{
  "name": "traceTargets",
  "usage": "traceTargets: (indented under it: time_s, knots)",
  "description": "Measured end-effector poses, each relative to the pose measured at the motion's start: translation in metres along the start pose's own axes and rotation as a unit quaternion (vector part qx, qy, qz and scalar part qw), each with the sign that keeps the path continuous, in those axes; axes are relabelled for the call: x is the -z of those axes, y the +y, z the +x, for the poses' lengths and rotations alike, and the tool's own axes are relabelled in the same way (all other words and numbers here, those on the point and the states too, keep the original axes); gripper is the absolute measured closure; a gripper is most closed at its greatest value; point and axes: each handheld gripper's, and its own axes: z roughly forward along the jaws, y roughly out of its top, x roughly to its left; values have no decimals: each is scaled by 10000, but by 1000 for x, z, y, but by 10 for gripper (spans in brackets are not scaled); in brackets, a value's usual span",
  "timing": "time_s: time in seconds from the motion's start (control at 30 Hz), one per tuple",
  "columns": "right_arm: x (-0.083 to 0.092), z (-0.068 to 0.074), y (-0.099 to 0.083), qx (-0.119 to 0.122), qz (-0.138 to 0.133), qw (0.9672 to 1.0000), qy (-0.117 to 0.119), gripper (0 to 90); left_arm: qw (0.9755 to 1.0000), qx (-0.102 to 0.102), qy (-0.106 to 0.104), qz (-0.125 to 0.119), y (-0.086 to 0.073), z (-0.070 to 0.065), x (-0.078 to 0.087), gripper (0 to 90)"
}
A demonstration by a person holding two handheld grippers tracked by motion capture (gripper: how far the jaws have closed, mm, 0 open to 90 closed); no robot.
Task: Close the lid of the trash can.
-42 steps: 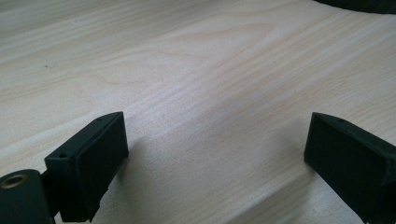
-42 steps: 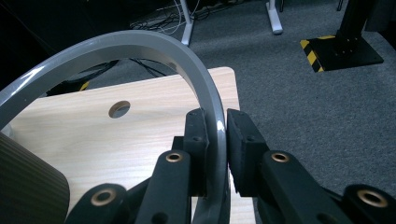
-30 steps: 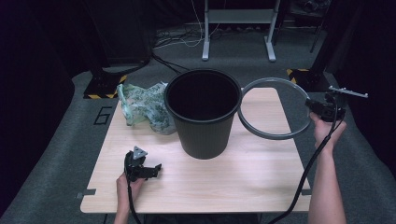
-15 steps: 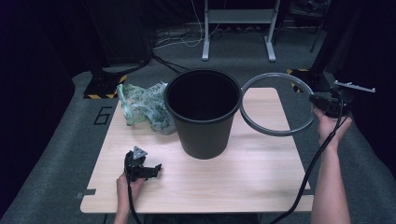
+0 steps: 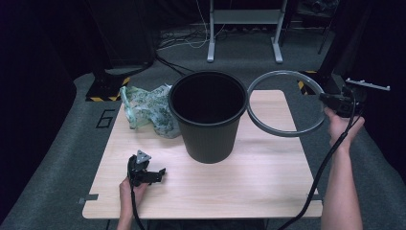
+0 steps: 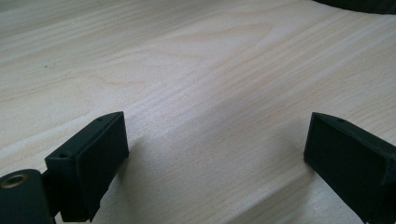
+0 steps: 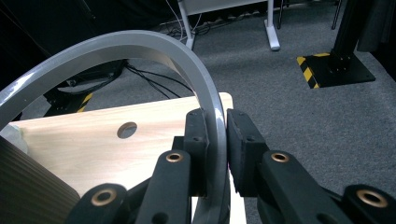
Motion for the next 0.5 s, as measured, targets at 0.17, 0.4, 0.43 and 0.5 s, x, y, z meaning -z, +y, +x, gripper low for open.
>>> traceTargets:
  time_s: [0.17, 0.4, 0.43, 0.5]
  knots:
    - [3, 1, 5, 30, -30, 10000, 3, 787, 10000, 1, 0, -1, 0, 0, 0, 61]
    - [8, 2, 11, 9, -76, 10000, 21, 787, 10000, -1, -1, -2, 0, 0, 0, 62]
    - [8, 2, 12, 10, -83, 10000, 27, 787, 10000, -1, -2, -1, 0, 0, 0, 62]
    - [10, 2, 14, 24, -106, 9999, 20, 787, 10000, -1, -1, -1, 0, 0, 0, 62]
